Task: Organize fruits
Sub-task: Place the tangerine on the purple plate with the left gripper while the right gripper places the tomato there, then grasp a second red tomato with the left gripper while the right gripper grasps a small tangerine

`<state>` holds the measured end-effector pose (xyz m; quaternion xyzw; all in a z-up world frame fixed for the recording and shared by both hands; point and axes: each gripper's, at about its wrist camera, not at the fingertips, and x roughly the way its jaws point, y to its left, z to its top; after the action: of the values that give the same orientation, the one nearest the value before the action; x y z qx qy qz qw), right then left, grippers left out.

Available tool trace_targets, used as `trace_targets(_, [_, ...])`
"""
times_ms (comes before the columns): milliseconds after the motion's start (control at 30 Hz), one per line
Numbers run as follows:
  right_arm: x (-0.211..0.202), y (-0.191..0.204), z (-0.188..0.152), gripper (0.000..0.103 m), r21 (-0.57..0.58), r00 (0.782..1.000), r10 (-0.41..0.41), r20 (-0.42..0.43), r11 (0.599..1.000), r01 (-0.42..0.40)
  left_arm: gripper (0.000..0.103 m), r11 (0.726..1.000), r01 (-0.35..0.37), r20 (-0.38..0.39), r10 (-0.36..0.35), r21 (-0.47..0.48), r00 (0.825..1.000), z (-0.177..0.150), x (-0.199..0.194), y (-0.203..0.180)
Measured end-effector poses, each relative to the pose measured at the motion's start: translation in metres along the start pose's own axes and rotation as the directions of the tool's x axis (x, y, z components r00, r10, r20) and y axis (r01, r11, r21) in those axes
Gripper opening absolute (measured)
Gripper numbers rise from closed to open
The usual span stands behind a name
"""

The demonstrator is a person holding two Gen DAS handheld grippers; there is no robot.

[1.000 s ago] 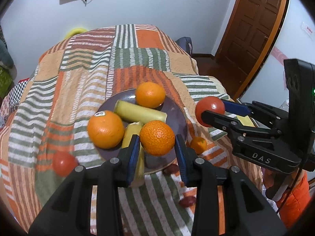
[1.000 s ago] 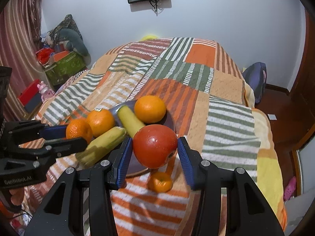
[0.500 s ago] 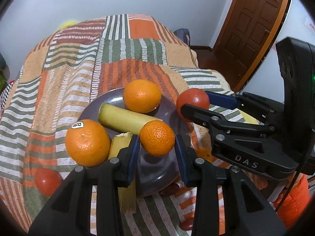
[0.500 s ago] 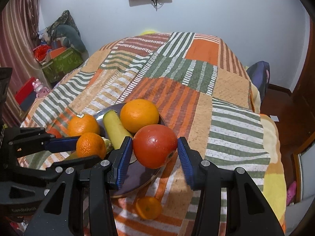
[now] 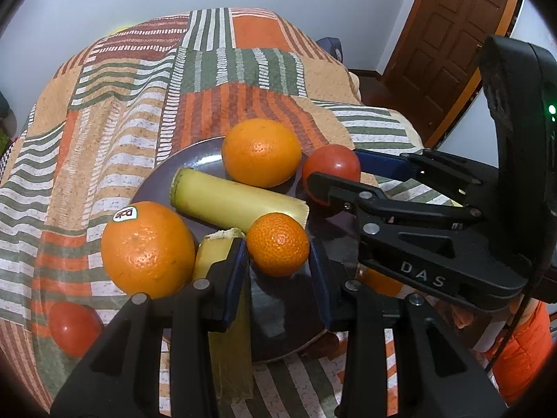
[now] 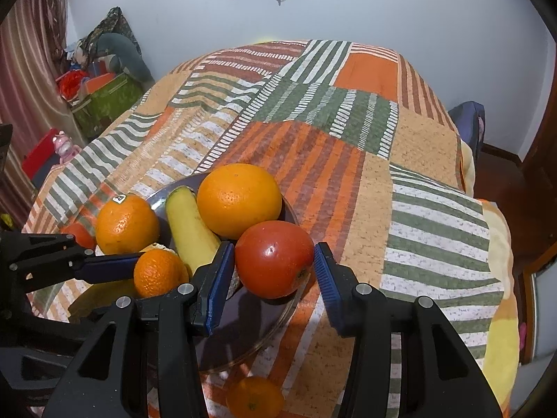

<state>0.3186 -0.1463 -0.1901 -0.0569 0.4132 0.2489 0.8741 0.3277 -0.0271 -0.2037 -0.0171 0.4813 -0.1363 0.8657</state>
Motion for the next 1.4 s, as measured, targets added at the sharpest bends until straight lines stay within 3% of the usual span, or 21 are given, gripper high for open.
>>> trace_targets(367, [-0.009, 0.005, 0.002, 0.045, -0.013, 1.0, 0.009, 0.015, 1.0, -0.008, 0.038, 1.0, -0.003, 0.001, 0.003, -0.006, 1.0, -0.001, -0.003, 0.0])
trace_targets(567, [-0.032, 0.004, -0.004, 0.045, -0.009, 0.999, -0.009, 0.042, 1.0, 0.01, 0.038, 1.0, -0.015, 0.033, 0.016, -0.025, 0.999, -0.012, -0.026, 0.007])
trace_targets(833, [-0.062, 0.004, -0.017, 0.046, 0.007, 0.997, -0.033, 0.064, 0.999, 0.033, 0.038, 0.995, -0.076, 0.101, 0.082, -0.065, 0.991, -0.025, -0.077, 0.036])
trace_targets(967, [-0.072, 0.007, -0.028, 0.047, 0.01, 0.997, -0.05, 0.056, 0.999, 0.049, 0.044, 0.987, -0.128, 0.119, 0.139, -0.096, 0.983, -0.036, -0.097, 0.057])
trace_targets(1200, [-0.072, 0.008, -0.048, 0.047, 0.034, 0.999, -0.045, -0.003, 0.998, 0.045, 0.045, 0.972, -0.17, 0.083, 0.185, -0.163, 0.979, -0.061, -0.107, 0.094])
trace_targets(1400, [-0.06, 0.009, -0.064, 0.047, 0.049, 0.997, -0.032, -0.065, 0.998, 0.036, 0.046, 0.966, -0.179, -0.006, 0.181, -0.187, 0.983, -0.08, -0.088, 0.119])
